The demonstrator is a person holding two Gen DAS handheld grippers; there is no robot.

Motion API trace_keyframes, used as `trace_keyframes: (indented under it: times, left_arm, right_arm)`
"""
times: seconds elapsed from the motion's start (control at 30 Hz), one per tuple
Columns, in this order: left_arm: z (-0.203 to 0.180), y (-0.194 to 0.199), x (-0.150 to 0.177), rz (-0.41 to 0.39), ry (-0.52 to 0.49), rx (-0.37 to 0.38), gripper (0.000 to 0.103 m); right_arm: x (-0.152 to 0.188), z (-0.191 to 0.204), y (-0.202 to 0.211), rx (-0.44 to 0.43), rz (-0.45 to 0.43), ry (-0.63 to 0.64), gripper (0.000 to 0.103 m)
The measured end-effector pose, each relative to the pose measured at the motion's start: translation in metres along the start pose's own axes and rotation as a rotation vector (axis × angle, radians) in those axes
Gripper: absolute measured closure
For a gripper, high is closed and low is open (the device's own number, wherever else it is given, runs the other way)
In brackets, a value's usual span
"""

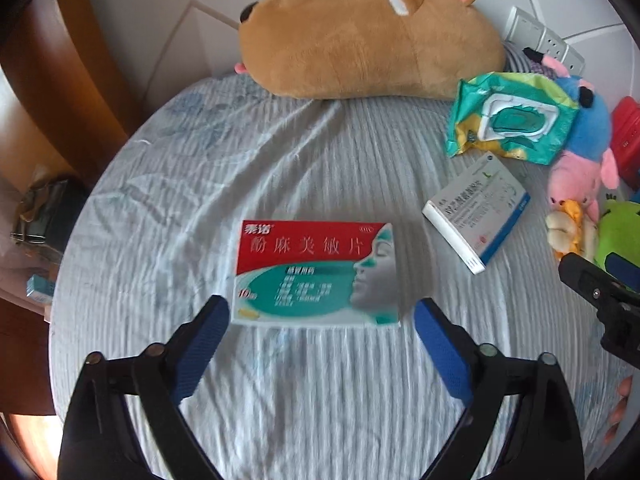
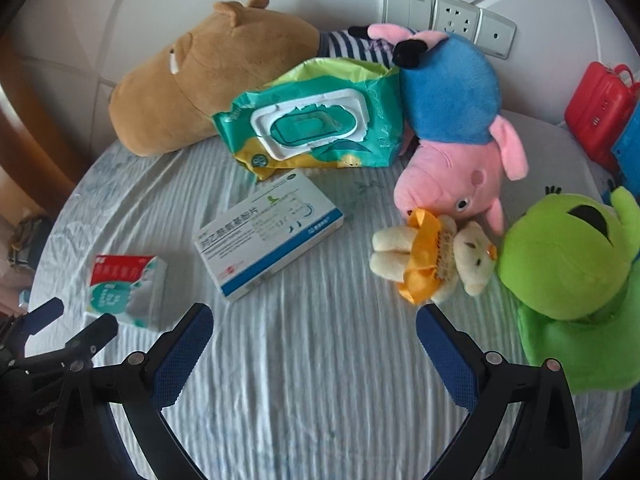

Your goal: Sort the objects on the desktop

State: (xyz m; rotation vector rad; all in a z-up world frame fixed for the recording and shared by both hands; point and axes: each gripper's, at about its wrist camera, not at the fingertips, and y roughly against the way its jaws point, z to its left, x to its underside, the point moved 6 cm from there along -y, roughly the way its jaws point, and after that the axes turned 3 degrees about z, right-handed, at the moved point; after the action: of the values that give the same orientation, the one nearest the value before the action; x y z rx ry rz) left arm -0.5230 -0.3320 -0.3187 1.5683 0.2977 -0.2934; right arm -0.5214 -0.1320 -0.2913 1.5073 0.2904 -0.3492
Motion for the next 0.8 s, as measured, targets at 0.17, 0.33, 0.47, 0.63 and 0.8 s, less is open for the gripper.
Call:
trace_keyframes:
  times: [0.17, 0.33, 0.47, 0.63, 0.8]
  left_arm:
    - [0.005, -0.022, -0.007, 0.01, 0.004, -0.004, 0.0]
    - [0.013, -0.034, -0.012, 0.002, 0.031, 0.023, 0.0]
    - [0.01, -0.037, -0.018, -0.01, 0.024, 0.049, 0.0]
    - [0.002, -0.041, -0.022, -0.003, 0.027, 0.069, 0.0]
    - [-0.011, -0.037, -0.019, 0.001, 0.006, 0.1, 0.0]
  right_arm:
    - [-0.013, 0.009, -0.027, -0.013, 0.018, -0.026, 0.0]
    - [-0.026, 0.022, -0.051, -0.015, 0.029, -0.078, 0.0]
    - [-0.038, 0.035, -0.068, -0.022, 0.032, -0.107, 0.0]
    - [-0.046, 0.05, -0.086, -0.013, 0.029, -0.088, 0.0]
    - [-0.05, 0.046, -0.083, -0.028, 0.002, -0.108, 0.0]
